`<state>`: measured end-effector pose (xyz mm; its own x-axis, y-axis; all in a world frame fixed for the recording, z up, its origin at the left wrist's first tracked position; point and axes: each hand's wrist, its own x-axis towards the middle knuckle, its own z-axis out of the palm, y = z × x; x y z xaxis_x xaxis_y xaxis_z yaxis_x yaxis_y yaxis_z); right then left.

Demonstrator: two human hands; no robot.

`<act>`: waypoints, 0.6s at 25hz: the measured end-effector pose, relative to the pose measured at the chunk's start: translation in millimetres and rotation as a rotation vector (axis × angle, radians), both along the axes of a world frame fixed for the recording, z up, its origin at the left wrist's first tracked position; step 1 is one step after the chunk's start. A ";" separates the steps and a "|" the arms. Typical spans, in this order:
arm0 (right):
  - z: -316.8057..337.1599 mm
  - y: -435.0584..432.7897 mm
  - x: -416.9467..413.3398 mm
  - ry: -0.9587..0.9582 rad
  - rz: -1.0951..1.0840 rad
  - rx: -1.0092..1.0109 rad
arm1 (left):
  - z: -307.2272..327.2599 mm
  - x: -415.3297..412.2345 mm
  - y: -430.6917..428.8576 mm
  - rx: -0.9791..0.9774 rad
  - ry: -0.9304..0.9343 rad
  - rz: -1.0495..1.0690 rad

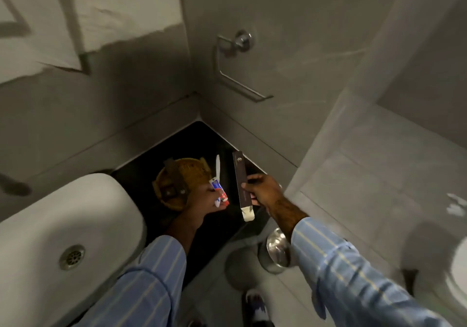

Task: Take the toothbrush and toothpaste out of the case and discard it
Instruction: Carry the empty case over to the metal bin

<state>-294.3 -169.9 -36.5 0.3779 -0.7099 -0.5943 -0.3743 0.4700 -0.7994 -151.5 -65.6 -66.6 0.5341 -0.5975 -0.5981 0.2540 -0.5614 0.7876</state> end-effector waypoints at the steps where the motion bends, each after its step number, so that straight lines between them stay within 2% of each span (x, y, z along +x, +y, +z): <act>1: -14.6 2.8 -12.2 0.023 -0.021 0.016 | -11.6 -9.1 -1.2 0.022 0.027 -0.014; 5: -73.0 6.9 -72.6 0.145 -0.084 0.017 | -56.7 -54.5 -4.9 0.088 0.075 -0.146; 10: -131.1 5.8 -131.6 0.240 -0.244 0.154 | -96.4 -102.6 -24.8 0.164 0.075 -0.376; 15: -175.0 6.0 -176.5 0.279 -0.383 0.298 | -120.3 -134.4 -38.5 0.243 0.074 -0.498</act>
<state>-470.8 -163.9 -211.5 -0.0743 -0.5518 -0.8307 -0.3104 0.8044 -0.5066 -285.9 -104.1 -186.9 0.1740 -0.6074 -0.7751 -0.0389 -0.7907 0.6110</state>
